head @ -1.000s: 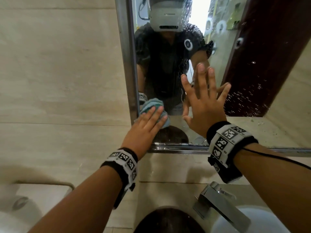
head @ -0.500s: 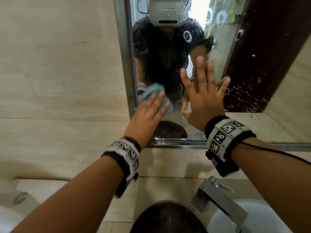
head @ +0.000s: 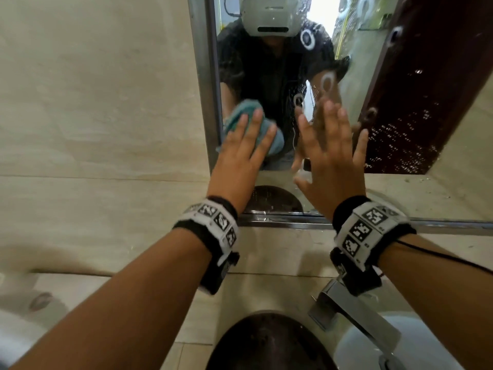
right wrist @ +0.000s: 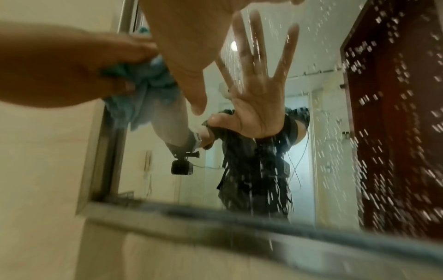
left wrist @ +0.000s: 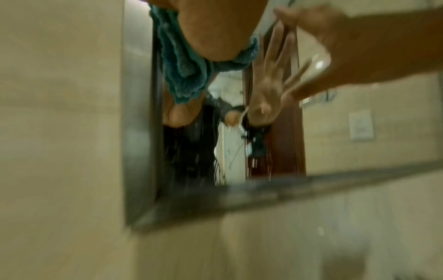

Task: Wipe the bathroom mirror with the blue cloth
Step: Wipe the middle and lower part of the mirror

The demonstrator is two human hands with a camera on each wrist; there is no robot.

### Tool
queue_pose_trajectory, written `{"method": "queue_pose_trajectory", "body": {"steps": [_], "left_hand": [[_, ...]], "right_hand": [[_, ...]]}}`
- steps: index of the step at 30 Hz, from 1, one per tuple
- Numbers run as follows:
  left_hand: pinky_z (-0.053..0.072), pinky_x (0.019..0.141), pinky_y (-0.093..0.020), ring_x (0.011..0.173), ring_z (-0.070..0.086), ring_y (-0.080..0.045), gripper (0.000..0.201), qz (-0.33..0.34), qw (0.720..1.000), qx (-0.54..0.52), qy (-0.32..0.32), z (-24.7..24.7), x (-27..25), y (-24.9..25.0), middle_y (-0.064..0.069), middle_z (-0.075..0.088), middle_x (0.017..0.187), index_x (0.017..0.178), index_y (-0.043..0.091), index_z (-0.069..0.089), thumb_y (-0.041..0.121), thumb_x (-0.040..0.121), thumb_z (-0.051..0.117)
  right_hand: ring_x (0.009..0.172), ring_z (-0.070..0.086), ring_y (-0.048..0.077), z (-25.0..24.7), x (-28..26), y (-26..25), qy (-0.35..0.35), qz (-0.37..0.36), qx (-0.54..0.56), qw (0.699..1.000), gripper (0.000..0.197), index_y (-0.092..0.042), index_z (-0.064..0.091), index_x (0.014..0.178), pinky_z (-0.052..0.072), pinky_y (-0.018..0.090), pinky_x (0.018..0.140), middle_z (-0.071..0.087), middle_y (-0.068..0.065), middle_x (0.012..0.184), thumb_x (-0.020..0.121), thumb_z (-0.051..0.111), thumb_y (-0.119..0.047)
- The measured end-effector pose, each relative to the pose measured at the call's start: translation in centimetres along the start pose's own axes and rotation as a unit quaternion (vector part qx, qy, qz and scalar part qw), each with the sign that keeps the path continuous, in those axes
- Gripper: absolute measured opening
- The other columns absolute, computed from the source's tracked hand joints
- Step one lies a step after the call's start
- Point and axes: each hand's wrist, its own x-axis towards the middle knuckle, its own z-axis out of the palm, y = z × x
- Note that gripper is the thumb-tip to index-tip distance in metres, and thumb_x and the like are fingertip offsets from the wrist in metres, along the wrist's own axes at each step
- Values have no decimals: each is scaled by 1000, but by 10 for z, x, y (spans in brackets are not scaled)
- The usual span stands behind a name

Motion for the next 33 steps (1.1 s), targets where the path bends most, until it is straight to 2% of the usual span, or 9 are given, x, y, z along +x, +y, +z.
{"method": "queue_pose_trajectory", "body": {"steps": [3, 8, 13, 15, 18, 23, 25, 29, 33], "left_hand": [[16, 112, -48, 142, 10, -29, 96, 22, 996, 38, -83, 30, -47, 2, -12, 14, 156, 148, 17, 19, -10, 69, 66], [17, 109, -45, 142, 19, -30, 90, 57, 992, 55, -98, 21, -48, -6, -13, 20, 155, 147, 15, 26, -6, 69, 66], [29, 108, -53, 139, 24, -35, 69, 56, 998, -28, -5, -12, 1, -6, -15, 28, 152, 143, 14, 35, -4, 78, 45], [32, 105, -57, 134, 33, -39, 62, 87, 996, -24, 4, -5, 1, -3, -16, 38, 146, 134, 12, 49, -7, 76, 61], [28, 102, -53, 128, 44, -38, 75, 126, 987, 24, -92, 21, -35, 0, -12, 47, 141, 127, 14, 58, -5, 58, 81], [-2, 115, -41, 145, -3, -25, 68, 156, 955, 78, -241, 13, -35, 1, 0, 0, 158, 149, 26, 19, 6, 91, 50], [-3, 114, -41, 145, -3, -25, 67, 141, 971, 58, -183, 0, -13, -2, -1, 1, 158, 148, 26, 22, 4, 91, 51], [24, 111, -55, 139, 25, -37, 70, 110, 994, -24, -14, 8, 4, 6, -15, 32, 150, 138, 13, 44, -7, 74, 66], [17, 107, -57, 139, 20, -36, 72, 126, 989, -54, -53, 38, -26, 19, -12, 29, 151, 141, 15, 40, -3, 75, 62]], "right_hand": [[144, -5, 30, 21, -24, 3, -43, -18, -20, 999, 119, -30, 5, 151, 11, 71, 104, -7, 10, 156, 61, 82, -42], [144, -4, 33, 41, -21, 4, -24, -7, -83, 996, 116, -32, -6, 149, 9, 74, 100, -7, 11, 156, 69, 78, -31], [143, -1, 35, 45, -25, 4, -4, -10, -102, 995, 111, -29, -5, 150, 12, 74, 101, -6, 12, 155, 72, 74, -37], [143, 0, 35, 46, -25, 5, -4, -13, -95, 995, 113, -29, -5, 150, 12, 74, 101, -6, 12, 155, 70, 74, -37], [143, -2, 35, 45, -25, 6, -13, -18, -91, 996, 116, -29, -6, 150, 13, 75, 99, -8, 12, 155, 68, 76, -38], [142, -2, 35, 45, -25, 5, -11, -14, -109, 994, 122, -29, -7, 150, 16, 75, 99, -7, 12, 154, 65, 80, -34], [143, -1, 35, 46, -25, 4, -4, -15, -104, 994, 118, -29, -7, 150, 16, 75, 99, -6, 12, 154, 67, 78, -33], [143, -2, 35, 45, -26, 4, -15, -15, -100, 995, 120, -28, -5, 150, 14, 74, 100, -5, 13, 155, 65, 78, -36], [143, -3, 35, 46, -25, 6, -16, -14, -84, 996, 120, -29, -7, 149, 13, 76, 99, -8, 10, 154, 66, 79, -36]]}}
